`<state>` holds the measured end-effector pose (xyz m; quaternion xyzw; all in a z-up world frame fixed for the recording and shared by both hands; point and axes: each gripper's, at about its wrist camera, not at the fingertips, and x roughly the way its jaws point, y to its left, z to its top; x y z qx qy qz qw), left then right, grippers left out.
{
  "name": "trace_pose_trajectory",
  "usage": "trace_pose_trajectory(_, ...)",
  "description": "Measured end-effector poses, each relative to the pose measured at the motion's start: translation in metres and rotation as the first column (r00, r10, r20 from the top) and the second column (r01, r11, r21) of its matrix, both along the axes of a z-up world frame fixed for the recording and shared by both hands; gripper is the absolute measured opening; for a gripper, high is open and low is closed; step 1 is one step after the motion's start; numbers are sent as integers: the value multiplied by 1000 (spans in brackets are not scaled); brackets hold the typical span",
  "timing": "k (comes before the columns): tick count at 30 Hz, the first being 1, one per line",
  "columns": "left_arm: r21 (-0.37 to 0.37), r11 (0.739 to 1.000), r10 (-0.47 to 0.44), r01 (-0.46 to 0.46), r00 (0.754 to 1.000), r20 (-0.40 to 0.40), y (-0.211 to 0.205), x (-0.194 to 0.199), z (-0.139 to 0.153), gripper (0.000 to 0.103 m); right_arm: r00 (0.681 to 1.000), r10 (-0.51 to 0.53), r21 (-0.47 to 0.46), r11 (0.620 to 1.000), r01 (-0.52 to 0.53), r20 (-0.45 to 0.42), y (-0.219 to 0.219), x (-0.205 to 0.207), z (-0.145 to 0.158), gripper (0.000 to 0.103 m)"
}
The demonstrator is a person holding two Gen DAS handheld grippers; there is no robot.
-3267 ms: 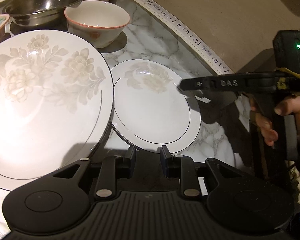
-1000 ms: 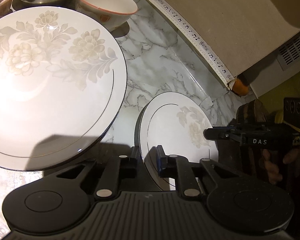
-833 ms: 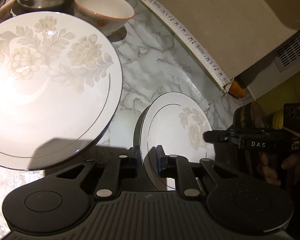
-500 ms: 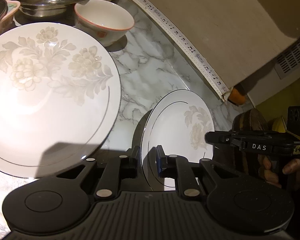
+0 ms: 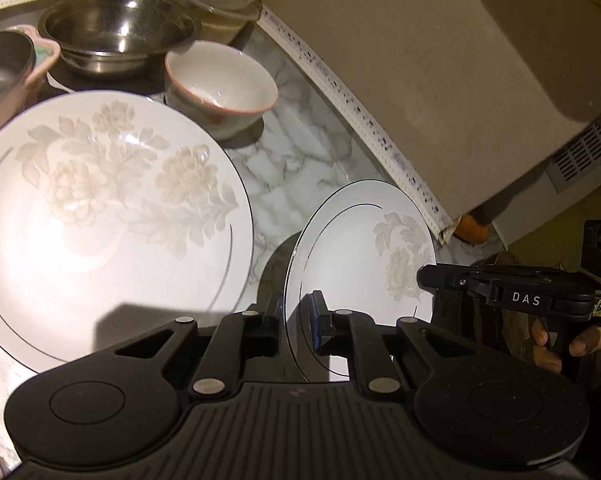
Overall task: Organize plates and bowls
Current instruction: 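Carry the small white plate with both tools over the floral stack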
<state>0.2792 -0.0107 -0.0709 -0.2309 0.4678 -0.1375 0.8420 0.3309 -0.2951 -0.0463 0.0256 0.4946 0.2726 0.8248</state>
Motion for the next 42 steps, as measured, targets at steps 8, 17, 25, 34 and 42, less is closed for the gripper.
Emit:
trace_pose_trajectory(8,6,995,100,-100,995,3,25,3,4,12,997,74,-16,997,-74,23,37,24,9,10)
trace_pose_trajectory(17,21,974,225,-224,974,-20,69,-3,11,12,983,183,-29,983,-182,20,95,43,13,10)
trace_pose_trajectory(25,39,949,316,-314,948,-30,108,-10,7,12,962,272,-37,962,-272,18,145,53,9,10)
trace_pose_trajectory(34,70,935,352,-347,934,-68,132,-11,-5,12,948,318,-49,947,-319,-19,183,63,-3,10)
trace_pose_trajectory(42,90,937,346,-338,932,-104,135,-5,-22,12,941,336,-80,937,-339,-44,196,69,-16,10)
